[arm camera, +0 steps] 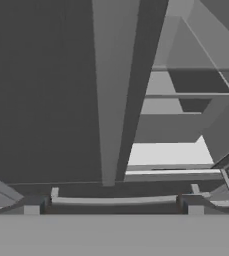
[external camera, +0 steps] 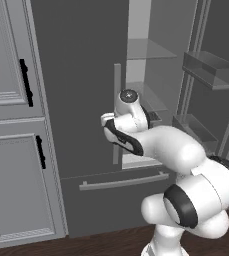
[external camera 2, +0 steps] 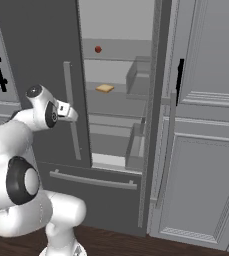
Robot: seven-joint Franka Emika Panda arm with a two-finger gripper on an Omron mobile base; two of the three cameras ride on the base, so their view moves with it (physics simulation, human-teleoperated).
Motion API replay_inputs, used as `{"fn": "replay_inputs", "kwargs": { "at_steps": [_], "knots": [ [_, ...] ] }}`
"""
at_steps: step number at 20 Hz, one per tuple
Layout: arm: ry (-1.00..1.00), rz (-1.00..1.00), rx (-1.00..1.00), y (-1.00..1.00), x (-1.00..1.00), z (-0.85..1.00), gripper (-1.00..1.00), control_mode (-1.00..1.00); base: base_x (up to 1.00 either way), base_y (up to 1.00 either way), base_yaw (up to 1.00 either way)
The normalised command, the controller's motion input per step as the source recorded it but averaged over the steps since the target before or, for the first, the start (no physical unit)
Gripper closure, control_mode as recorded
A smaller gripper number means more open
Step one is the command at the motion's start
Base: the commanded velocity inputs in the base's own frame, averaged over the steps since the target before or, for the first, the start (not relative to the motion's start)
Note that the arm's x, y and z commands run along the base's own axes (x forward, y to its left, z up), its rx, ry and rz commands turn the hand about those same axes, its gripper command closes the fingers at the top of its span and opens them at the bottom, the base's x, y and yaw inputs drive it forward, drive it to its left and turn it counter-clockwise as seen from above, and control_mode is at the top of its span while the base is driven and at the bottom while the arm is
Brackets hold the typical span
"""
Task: Take the strawberry from the fridge and place it on top of the pancake, located on the dining counter.
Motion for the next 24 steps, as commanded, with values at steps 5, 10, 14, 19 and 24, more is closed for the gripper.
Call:
{"fn": "replay_inputs", "kwargs": {
  "at_steps": [5, 10, 14, 19, 24],
  "knots": [
    [0.00, 0.00, 0.00, 0.00, 0.62, -0.15, -1.00, -1.00, 0.00, 0.00, 0.00],
    [0.00, 0.00, 0.00, 0.00, 0.61, -0.28, -1.00, -1.00, 0.00, 0.00, 0.00],
    [0.00, 0.00, 0.00, 0.00, 0.51, -0.24, -1.00, -1.00, 0.00, 0.00, 0.00],
    [0.00, 0.00, 0.00, 0.01, 0.61, -0.30, -1.00, -1.00, 0.00, 0.00, 0.00],
    [-0.04, 0.00, -0.01, 0.19, 0.61, -0.45, 1.00, -1.00, 0.00, 0.00, 0.00]
  ]
}}
